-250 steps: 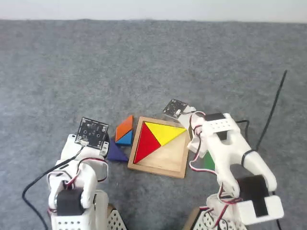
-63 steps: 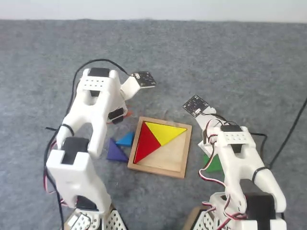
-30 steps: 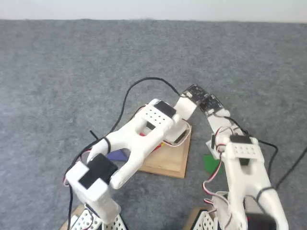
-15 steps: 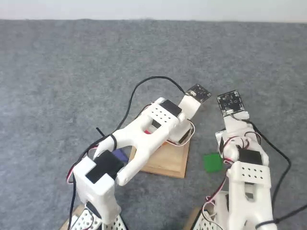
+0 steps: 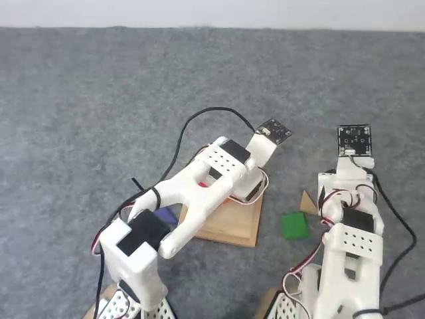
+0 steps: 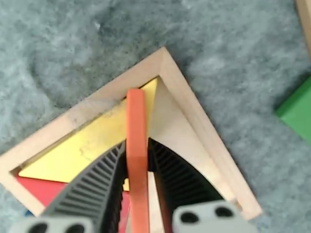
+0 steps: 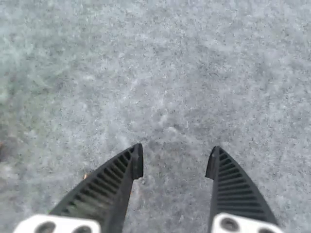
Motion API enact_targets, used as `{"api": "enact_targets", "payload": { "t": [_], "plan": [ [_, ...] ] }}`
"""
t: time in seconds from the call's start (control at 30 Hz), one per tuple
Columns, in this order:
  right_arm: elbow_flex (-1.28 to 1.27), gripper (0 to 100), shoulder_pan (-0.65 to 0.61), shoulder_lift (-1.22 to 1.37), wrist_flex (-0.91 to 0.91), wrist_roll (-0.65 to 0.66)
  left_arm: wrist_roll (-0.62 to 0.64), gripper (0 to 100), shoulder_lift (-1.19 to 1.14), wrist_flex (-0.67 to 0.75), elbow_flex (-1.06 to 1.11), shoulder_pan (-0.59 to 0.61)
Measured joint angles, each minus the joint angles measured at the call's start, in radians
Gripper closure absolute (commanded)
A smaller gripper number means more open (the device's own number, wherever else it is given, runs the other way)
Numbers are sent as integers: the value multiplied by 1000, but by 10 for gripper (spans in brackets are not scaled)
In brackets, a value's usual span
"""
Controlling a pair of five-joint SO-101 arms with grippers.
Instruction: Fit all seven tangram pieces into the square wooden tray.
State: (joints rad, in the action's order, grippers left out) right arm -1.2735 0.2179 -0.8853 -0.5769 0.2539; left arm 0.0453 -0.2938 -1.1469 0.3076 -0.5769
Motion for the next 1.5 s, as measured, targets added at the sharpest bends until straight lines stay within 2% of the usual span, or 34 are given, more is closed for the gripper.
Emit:
{"api": "enact_targets", "payload": {
  "t": [0.1,0.4,0.8,1.03,1.17,1.27,1.4,1.5],
  "plan": [
    [-3,771,0,0,3,-2,0,916,0,-6,0,-2],
    [-11,772,-2,0,3,-2,0,680,2,-55,3,-26],
    [-11,772,-2,0,3,-2,2,677,69,-81,49,-40],
    [-11,772,-2,0,3,-2,-20,677,425,6,315,0],
    [-11,772,-3,0,3,-2,-64,677,720,66,466,127],
    [-11,783,-11,0,3,-3,-72,677,967,110,549,308],
    [9,884,-124,0,-112,72,-77,678,1275,123,681,546],
    [81,925,-261,0,-269,106,-180,690,1448,123,839,657]
  ]
}}
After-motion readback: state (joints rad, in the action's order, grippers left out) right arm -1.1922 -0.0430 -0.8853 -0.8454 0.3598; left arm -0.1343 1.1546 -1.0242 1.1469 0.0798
